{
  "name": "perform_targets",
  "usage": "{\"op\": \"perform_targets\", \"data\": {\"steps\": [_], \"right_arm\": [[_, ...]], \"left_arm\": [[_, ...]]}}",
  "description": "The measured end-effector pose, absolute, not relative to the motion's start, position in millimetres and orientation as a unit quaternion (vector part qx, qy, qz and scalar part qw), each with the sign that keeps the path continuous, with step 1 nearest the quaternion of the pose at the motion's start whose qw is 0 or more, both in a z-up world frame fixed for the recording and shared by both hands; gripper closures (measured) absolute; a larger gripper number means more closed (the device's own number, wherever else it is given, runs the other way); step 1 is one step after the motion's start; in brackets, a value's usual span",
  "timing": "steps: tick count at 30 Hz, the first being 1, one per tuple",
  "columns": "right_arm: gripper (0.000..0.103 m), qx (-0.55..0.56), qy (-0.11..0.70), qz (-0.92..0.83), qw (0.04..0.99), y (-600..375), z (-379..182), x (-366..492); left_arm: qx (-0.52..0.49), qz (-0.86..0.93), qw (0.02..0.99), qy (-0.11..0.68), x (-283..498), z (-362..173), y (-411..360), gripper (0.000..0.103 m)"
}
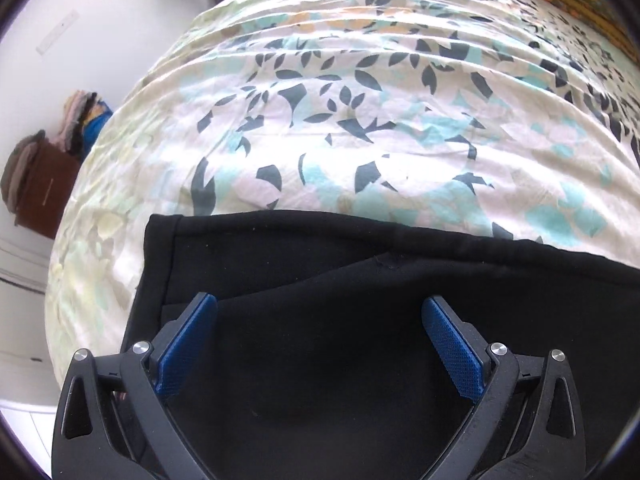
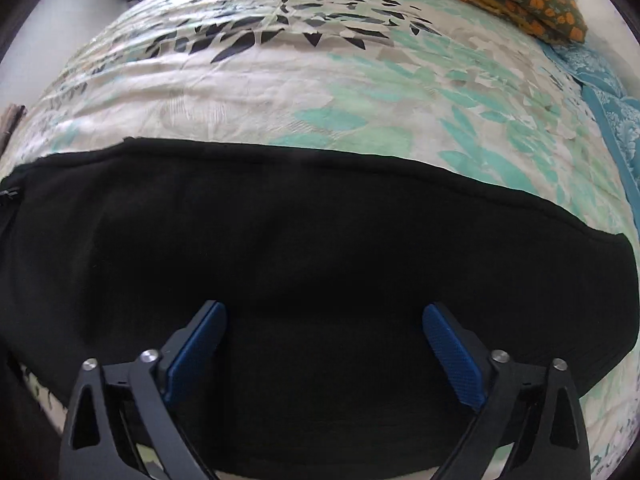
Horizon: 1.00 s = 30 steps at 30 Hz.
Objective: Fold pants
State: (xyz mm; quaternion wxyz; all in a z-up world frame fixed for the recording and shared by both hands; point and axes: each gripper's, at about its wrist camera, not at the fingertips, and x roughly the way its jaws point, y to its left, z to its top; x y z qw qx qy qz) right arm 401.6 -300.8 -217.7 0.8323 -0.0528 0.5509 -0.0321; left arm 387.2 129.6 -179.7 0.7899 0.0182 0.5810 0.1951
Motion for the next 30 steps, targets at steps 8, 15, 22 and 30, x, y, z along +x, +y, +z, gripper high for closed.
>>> {"op": "perform_targets", "data": {"steps": [8, 15, 22, 30], "right_arm": [[0.001, 0.001, 0.497, -0.042, 0.867, -299.6, -157.4, 351.8], [0.0, 0.034, 0.5, 0.012, 0.866, -241.0, -135.5, 179.1], [0.0, 0.034, 0.547, -0.003, 0.836, -203.7, -180.5, 64.1], [0.0, 0.012, 0.464, -0.116, 0.878, -263.1, -150.7, 53.9]], "left_arm": [[0.074, 0.126, 0.842, 0.519, 261.3, -115.8, 129.7, 0.001], [0.048, 0.0, 0.833, 0.552, 117.3, -131.0, 48.4, 0.001], [0.101, -0.022, 0.82, 0.564, 71.5, -154.8, 6.9, 0.001], [0.003, 0.055, 0.863, 0.502, 96.4, -126.9, 57.5, 0.001]]}}
